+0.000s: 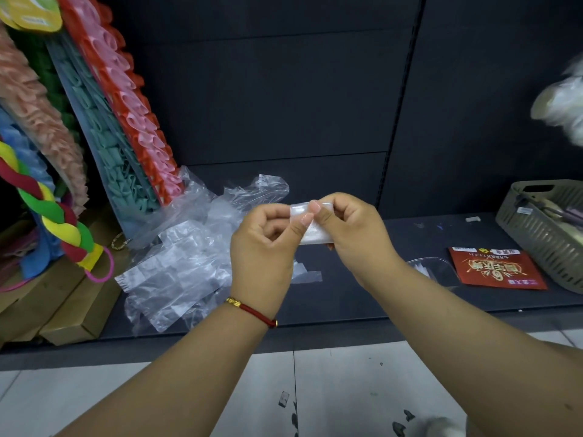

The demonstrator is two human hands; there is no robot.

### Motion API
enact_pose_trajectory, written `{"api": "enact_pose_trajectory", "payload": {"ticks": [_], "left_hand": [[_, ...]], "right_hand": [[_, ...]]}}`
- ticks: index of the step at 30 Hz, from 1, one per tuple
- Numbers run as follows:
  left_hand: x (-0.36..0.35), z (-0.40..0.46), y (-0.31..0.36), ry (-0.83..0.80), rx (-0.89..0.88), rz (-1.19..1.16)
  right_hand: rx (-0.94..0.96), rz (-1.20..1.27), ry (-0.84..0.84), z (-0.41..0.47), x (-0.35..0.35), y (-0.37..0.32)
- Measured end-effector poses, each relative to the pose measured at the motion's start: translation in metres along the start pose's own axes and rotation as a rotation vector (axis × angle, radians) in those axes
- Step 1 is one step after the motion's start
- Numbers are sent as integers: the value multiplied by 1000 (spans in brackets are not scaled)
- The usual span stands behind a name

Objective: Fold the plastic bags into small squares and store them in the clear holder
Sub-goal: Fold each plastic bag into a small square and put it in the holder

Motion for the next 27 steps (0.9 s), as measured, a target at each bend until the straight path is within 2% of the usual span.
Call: {"api": "enact_pose_trajectory", "payload": {"ticks": [4,10,18,20,23,27], "left_hand": [[-12,2,-11,-7,133,-48],[-26,1,-9,156,66,145],[-47,1,-3,167,8,45],[-52,4,-2,119,47,-19],[-58,9,-1,-44,106,-149],[-61,12,4,-208,55,-84]], "right_hand": [[45,-96,22,-3,-3,3],[92,-165,111,-11,-11,7],[116,-59,185,-11,2,0],[116,-58,224,-11,8,-1],[85,-52,255,-9,22,-3],[44,-113,197,-6,51,-6]]}}
Point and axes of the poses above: each hand's wrist, its own z-axis towards the middle knuckle, its own x-axis out of the back of the hand, y = z × x, the point moved 2 cm from there along z, towards the middle knuckle, and after that the axes turned 4 degrees about z, right-handed, at the moved point
